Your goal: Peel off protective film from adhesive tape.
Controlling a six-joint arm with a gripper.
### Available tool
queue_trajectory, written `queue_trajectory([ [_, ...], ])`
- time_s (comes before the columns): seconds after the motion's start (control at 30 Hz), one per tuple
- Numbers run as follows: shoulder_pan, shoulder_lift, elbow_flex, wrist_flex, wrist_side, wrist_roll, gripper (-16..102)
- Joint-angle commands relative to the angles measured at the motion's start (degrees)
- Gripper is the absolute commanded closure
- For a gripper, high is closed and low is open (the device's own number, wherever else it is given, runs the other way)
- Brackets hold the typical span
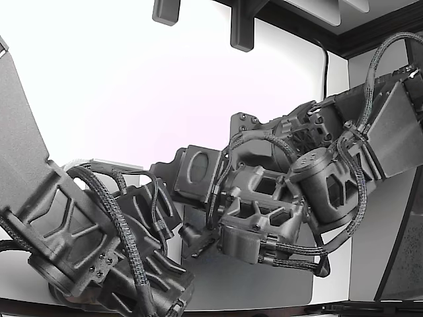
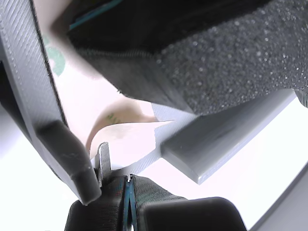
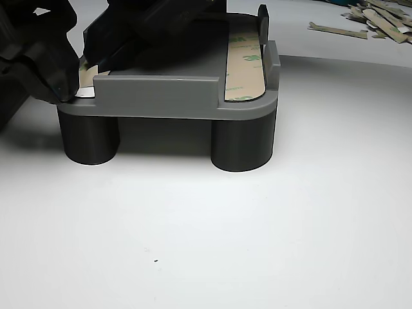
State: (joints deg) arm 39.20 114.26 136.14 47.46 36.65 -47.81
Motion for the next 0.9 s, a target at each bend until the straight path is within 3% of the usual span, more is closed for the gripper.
queue_trajectory([
  [0.0, -0.53, 1.05, -1.41, 0.7, -0.7, 0.18, 97],
  [0.3, -0.35, 0.97, -3.25, 2.46, -0.62, 0.0, 97],
  [0.6, -0.79, 4.48, -8.35, 10.99, 0.97, -0.44, 97],
  [0.8, -0.97, 15.47, -7.29, 18.28, 2.2, 4.66, 97],
  [0.87, -0.97, 21.36, -4.83, 18.46, 3.34, 5.54, 92],
])
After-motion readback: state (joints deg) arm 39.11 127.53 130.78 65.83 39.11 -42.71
